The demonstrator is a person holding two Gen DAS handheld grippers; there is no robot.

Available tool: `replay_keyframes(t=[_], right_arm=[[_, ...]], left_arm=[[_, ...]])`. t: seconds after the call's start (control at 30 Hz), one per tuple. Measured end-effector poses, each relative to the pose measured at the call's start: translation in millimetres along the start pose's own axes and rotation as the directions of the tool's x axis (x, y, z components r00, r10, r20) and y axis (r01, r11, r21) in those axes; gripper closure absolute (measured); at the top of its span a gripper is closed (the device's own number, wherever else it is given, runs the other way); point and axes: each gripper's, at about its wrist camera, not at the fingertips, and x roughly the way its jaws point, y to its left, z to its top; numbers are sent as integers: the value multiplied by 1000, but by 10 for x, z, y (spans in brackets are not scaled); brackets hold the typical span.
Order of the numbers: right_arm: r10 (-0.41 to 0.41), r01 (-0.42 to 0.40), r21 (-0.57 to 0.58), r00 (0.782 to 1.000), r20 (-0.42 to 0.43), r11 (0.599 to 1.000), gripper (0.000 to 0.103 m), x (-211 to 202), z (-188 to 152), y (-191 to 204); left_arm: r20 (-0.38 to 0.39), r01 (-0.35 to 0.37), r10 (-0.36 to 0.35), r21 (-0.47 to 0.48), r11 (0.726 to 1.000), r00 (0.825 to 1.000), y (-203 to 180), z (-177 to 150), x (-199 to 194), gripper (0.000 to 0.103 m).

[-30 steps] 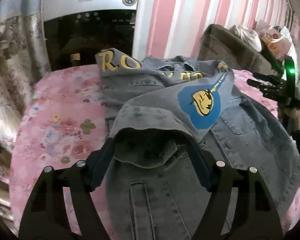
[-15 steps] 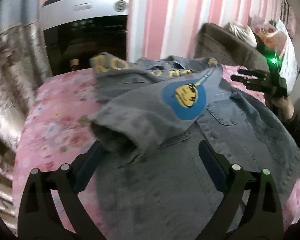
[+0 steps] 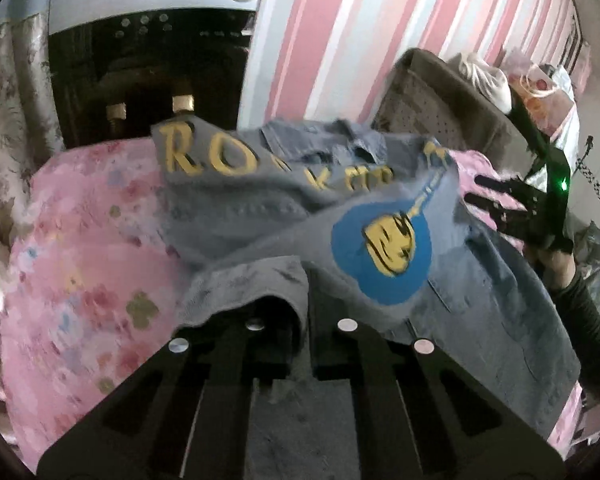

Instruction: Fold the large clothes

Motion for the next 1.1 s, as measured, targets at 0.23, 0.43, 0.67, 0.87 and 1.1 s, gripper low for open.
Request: replay_keyframes(t=[0.23, 0.43, 0.67, 0.87, 1.1], right_arm=[[35, -33, -89, 999, 18, 995, 44, 230, 179, 104], [76, -71, -155, 997, 26, 985, 49, 375, 368, 127], [98, -99, -202, 995, -15, 974, 100, 515, 485, 91], [48, -57, -166, 997, -53, 985, 103, 737, 632, 31], [32, -41, -80, 993, -116, 996, 102, 911, 586, 22]], left_arm=[[-13, -6, 5, -22, 1000, 1000, 249, 289, 103, 99], [-60, -19, 18, -12, 1000, 998, 337, 354, 203, 98], [-107, -10, 7, -29, 1000, 994, 557, 560, 233, 96], [-135, 16, -26, -75, 997, 990, 840, 825, 440, 96], [-148, 32, -50, -121, 992, 988, 1059, 827, 810, 95]])
